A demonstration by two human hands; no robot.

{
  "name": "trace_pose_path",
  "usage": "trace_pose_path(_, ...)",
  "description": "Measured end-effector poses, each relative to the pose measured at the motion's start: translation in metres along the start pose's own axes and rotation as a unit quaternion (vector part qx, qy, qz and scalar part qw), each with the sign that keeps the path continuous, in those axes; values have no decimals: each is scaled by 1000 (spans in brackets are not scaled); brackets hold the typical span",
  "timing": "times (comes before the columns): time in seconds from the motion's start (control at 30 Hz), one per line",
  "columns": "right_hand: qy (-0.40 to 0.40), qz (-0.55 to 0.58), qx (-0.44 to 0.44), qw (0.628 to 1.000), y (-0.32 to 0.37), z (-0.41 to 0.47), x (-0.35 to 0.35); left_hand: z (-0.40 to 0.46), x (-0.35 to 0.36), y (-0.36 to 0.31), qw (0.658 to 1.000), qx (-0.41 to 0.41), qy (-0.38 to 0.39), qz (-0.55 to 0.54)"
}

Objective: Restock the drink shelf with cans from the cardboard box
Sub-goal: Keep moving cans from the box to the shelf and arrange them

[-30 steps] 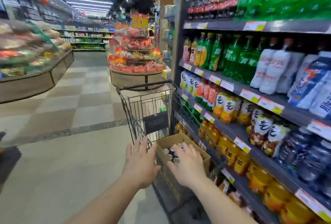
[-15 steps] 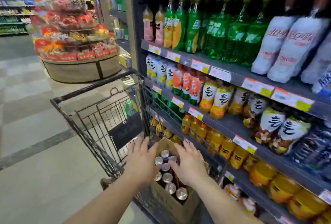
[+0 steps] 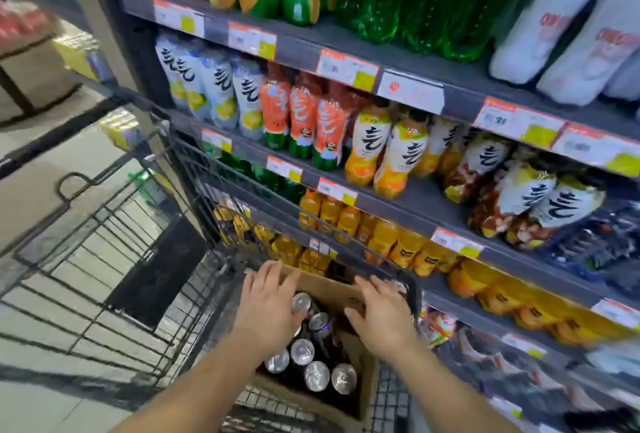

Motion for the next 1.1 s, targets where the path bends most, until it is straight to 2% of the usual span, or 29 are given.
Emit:
trace_pose_path(0.13,15,28,26,999,14,15,39,24,24,26,998,42,42,12)
trace_pose_path(0.3,70,63,69,993,25,42,109,45,65,52,994,58,77,44)
trace_pose_path(0.57,140,76,87,983,12,81,199,67,128,79,992,94,46,76)
trace_pose_path(0.73,183,49,67,980,12,93,218,69,145,93,993,69,77,65)
trace_pose_path(0.83,186,79,67,977,13,91,223,69,147,95,994,69,72,50)
trace_pose_path(1.1,91,175,86,977,12,66,173,71,124,70,994,66,91,6)
Point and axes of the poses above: each hand's wrist, its own z-axis towards the middle knuckle, its own x-axis out of the palm, y = z × x, the point moved 7 cm from there along z, towards the middle knuckle, and after that the axes turned 12 degrees about -z, right-handed, at the moved point
